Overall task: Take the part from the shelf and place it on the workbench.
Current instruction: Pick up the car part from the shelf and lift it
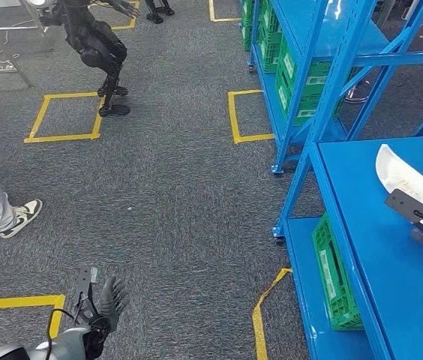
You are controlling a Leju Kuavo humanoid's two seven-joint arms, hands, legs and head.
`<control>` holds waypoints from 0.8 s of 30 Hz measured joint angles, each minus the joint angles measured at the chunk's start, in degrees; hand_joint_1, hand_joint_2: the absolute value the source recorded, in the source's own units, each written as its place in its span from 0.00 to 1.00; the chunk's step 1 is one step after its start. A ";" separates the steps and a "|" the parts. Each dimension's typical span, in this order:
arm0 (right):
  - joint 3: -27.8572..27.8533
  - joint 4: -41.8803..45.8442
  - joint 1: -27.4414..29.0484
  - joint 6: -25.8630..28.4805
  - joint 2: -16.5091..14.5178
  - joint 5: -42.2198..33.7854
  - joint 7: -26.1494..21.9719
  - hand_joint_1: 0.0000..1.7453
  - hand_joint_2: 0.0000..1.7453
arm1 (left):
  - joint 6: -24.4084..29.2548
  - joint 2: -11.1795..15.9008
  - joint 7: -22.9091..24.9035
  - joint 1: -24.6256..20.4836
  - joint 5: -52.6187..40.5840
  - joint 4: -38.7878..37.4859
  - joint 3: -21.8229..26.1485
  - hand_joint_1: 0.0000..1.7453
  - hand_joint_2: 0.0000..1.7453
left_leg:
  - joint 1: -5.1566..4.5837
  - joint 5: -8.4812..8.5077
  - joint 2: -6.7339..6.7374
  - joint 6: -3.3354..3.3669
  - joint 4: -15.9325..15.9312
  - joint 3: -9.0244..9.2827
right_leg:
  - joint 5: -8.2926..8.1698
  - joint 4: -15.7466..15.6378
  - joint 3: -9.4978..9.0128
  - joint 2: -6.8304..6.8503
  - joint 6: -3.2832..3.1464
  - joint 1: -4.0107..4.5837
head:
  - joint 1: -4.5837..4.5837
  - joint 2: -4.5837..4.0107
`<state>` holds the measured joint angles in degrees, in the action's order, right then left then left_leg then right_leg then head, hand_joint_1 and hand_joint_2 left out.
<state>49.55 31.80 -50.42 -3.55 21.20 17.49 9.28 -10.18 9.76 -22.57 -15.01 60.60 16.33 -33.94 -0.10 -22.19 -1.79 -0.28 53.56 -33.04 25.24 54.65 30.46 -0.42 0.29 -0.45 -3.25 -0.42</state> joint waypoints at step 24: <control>-1.13 -0.55 -0.31 1.71 -0.08 -2.99 -3.31 1.00 1.00 | 0.14 -0.13 -0.57 0.00 -0.21 0.00 0.00 0.00 0.00 | 0.01 0.00 0.02 0.00 0.01 0.08 | -0.01 0.00 -0.10 -0.05 -0.01 0.00 | 0.00 0.00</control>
<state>48.42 31.25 -50.73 -1.84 21.11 14.51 5.98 -10.04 9.64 -23.14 -15.01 60.39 16.33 -33.94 -0.09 -22.19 -1.77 -0.28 53.57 -32.96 25.23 54.65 30.35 -0.47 0.28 -0.44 -3.25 -0.42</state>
